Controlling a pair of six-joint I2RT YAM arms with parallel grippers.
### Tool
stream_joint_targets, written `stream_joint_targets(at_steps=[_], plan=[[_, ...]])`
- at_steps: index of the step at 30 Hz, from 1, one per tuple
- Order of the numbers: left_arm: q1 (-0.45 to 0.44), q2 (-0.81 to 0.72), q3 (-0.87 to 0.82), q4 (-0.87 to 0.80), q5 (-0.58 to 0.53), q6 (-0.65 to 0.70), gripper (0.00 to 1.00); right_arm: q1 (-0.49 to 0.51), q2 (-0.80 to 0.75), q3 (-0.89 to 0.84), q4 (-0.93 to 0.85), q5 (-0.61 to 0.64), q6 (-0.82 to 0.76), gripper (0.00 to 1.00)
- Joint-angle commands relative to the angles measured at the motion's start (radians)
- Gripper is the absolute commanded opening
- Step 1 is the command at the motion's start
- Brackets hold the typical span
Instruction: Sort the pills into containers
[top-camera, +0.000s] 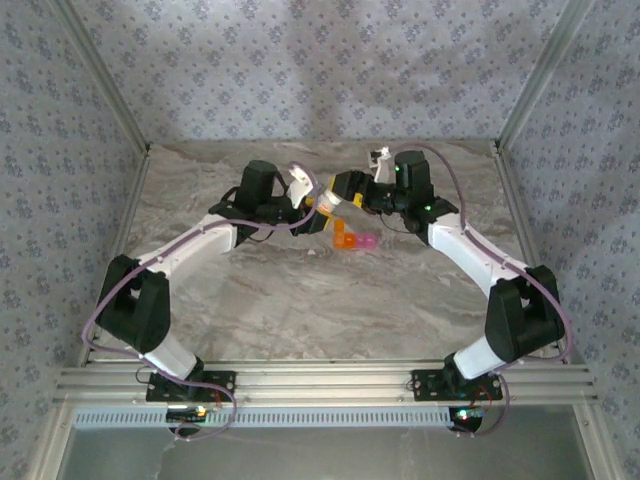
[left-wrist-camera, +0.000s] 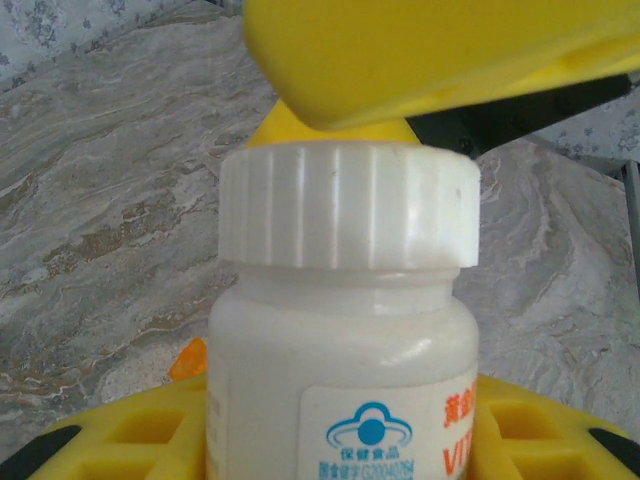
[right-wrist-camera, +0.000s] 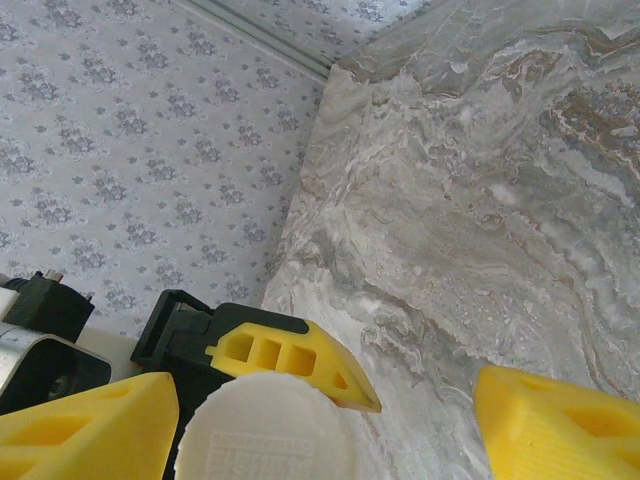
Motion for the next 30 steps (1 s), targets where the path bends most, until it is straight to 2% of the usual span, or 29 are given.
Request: stream_joint_targets(at_steps=[1, 16, 18, 24, 30], plan=[[-0.009, 0.013, 0.033, -0.018, 0.001, 0.025, 0.0, 0.012, 0.015, 0.04, -0.019, 0.016, 0.02, 0.78], [-0.015, 0.024, 0.041, -0.016, -0.001, 0.023, 0.0, 0.043, 0.027, 0.046, -0.023, 0.013, 0.014, 0.7], [-0.016, 0.026, 0.042, -0.015, 0.0, 0.022, 0.0, 0.047, 0.028, 0.046, -0.022, 0.013, 0.013, 0.65], [-0.016, 0.025, 0.044, -0.009, -0.001, 0.018, 0.0, 0.048, 0.026, 0.036, -0.022, 0.008, 0.001, 0.39], [0.002, 0.016, 0.041, 0.008, 0.041, -0.002, 0.0, 0.015, 0.022, 0.025, -0.018, -0.019, -0.104, 0.27]])
